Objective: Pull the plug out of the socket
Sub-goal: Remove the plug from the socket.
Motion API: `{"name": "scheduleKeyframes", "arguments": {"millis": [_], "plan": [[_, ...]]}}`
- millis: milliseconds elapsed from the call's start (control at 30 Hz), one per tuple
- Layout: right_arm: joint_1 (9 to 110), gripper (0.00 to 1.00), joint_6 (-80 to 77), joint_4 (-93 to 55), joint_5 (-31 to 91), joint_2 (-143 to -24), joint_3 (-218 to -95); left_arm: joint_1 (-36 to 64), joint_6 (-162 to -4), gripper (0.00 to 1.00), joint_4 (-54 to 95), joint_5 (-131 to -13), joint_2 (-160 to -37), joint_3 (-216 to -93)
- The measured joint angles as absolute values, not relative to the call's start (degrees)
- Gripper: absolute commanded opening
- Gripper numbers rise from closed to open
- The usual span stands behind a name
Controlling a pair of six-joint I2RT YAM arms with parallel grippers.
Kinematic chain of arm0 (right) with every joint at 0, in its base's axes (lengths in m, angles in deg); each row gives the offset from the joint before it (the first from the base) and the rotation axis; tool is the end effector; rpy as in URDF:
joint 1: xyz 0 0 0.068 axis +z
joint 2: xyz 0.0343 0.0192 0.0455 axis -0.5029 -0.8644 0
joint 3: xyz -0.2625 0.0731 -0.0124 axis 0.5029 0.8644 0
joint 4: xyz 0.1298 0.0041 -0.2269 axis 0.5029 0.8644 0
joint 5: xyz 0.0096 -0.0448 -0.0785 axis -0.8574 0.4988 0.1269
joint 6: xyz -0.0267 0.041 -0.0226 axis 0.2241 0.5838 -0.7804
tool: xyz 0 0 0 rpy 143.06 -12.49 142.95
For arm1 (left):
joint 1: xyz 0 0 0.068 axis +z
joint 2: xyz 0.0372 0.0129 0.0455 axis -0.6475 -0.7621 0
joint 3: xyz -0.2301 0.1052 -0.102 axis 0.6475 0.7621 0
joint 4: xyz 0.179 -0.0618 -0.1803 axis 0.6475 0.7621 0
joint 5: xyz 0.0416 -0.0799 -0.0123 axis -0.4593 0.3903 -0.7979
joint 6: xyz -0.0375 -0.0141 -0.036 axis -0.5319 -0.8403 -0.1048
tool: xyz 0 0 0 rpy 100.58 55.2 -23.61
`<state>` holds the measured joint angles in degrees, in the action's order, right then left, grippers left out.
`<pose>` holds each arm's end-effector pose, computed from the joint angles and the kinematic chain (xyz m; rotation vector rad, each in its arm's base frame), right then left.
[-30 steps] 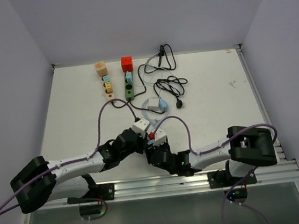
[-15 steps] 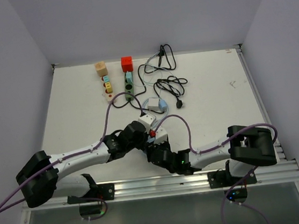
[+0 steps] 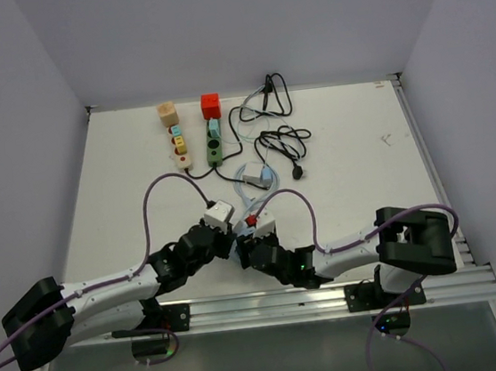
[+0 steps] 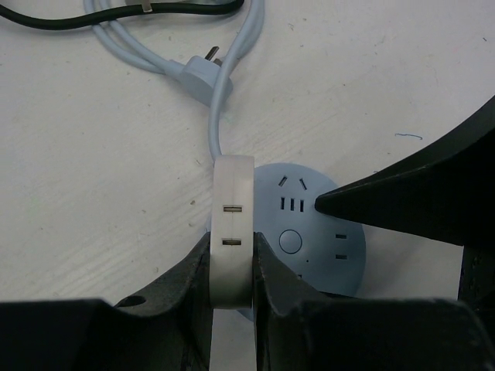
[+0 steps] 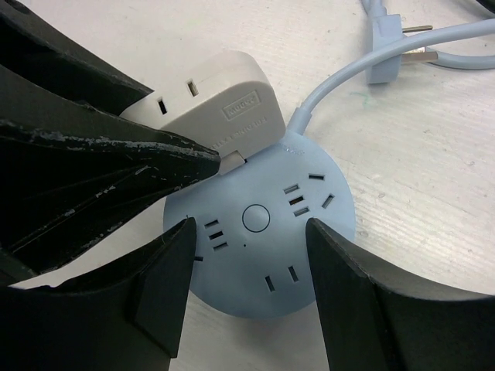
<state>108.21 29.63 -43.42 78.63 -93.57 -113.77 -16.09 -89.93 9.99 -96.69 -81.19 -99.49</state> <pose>0.0828 0.2788 0.1465 -0.3113 2.0211 0.5204 0.1195 -0.1617 0.1707 0.4978 2.0293 -0.5115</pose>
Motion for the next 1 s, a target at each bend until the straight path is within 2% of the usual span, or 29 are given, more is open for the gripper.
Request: {"name": "scheduleKeyframes", "arguments": {"millis": [233,633,867,1000], "plan": [[108.17,0.63,28.73,-43.11,78.89,-95.03,-115.15,-16.09,-90.06,0.00,10.93,-97.79,-83.66,-101.02],[107.75,0.63,29.00,-42.72,80.38,-96.08,-116.09,-15.50,-90.36,0.00,30.67,-98.90,-92.84,-116.85],[107.77,0.63,29.02,-42.81,80.38,-96.19,-116.09,-15.50,-90.36,0.00,30.95,-99.14,-92.55,-116.85],[107.79,0.63,28.45,-42.79,80.20,-96.85,-116.90,-15.61,-90.41,0.00,27.45,-99.91,-89.01,-112.87]]}}
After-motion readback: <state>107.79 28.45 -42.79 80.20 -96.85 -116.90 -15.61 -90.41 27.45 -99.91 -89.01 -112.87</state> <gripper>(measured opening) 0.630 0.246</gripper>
